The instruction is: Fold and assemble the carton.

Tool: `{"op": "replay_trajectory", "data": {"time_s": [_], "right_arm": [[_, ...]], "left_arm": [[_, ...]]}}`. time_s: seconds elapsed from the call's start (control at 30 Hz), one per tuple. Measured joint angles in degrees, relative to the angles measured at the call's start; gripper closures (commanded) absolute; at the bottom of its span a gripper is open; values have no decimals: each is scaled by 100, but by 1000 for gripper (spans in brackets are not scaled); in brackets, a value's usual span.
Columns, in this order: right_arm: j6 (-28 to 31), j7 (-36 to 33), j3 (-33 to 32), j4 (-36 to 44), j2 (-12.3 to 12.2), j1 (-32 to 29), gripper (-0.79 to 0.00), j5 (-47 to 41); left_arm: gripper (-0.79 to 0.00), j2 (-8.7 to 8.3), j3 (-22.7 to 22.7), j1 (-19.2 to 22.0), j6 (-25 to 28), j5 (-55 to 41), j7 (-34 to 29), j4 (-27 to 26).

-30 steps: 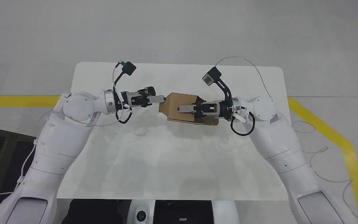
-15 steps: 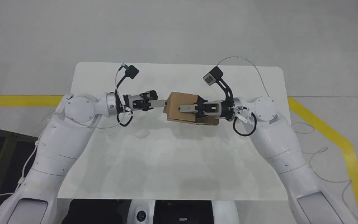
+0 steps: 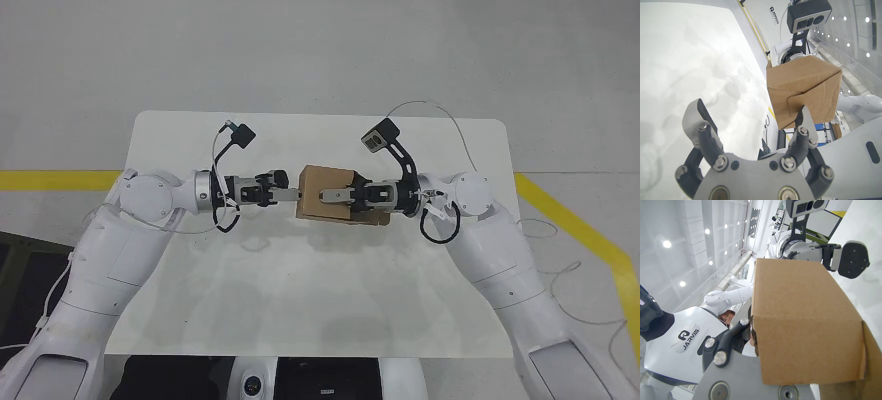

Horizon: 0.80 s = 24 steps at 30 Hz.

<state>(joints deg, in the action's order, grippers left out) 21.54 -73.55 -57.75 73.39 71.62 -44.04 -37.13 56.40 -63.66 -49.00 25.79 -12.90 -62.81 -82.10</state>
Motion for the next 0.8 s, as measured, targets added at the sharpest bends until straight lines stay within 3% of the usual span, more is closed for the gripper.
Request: {"op": "replay_trajectory", "data": {"time_s": [0.8], "right_arm": [[63, -184, 4, -31, 43, 7, 0, -140]], "left_arm": [[-785, 87, 289, 84, 70, -297, -142, 20]]}}
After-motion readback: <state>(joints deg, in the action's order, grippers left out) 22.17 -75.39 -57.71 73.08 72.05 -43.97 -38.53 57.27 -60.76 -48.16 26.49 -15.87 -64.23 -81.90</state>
